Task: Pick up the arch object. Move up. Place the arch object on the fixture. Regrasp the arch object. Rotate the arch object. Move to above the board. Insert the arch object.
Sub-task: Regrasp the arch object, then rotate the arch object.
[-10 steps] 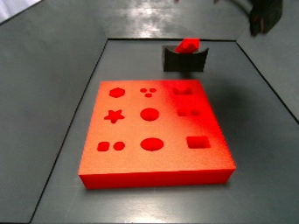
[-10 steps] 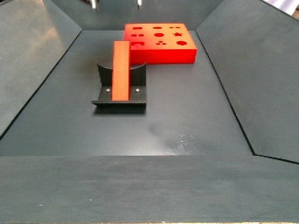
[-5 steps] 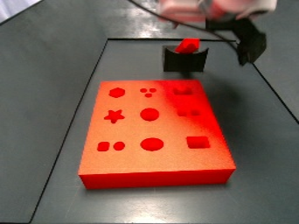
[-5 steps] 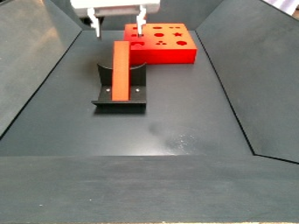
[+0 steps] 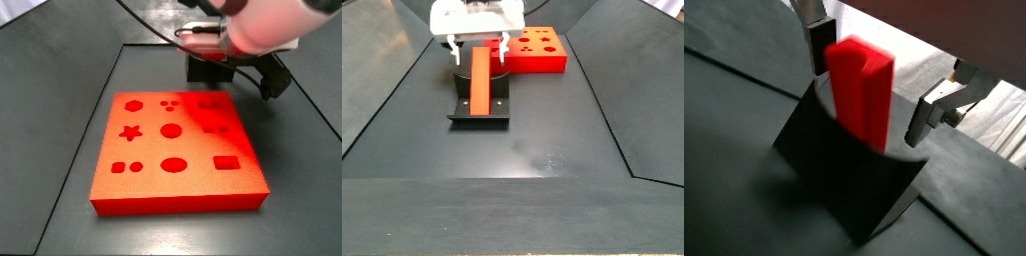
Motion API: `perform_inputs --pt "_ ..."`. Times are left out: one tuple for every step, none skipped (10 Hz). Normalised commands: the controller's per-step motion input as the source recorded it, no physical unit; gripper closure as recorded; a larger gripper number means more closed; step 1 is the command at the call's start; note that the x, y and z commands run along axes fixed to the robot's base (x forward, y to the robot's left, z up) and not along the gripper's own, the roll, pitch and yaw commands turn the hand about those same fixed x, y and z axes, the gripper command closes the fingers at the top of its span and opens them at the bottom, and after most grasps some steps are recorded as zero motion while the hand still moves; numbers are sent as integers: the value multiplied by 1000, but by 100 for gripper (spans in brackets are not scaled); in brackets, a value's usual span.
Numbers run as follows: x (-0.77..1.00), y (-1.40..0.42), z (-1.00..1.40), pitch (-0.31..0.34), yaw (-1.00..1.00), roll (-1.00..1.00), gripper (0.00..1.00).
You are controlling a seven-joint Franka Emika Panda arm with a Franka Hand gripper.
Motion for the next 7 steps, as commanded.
perform_inputs --pt "0 0 0 0 0 0 100" --pt "-992 398 1000 0 0 0 100" --pt "-992 394 1000 -17 1 -22 100" --pt "-1000 363 990 -66 0 -95 100" --pt "-1000 328 968 -88 -6 -113 100" --pt "-1000 290 933 -101 -28 -124 100" --pt "-1000 275 915 -103 -39 -129 100"
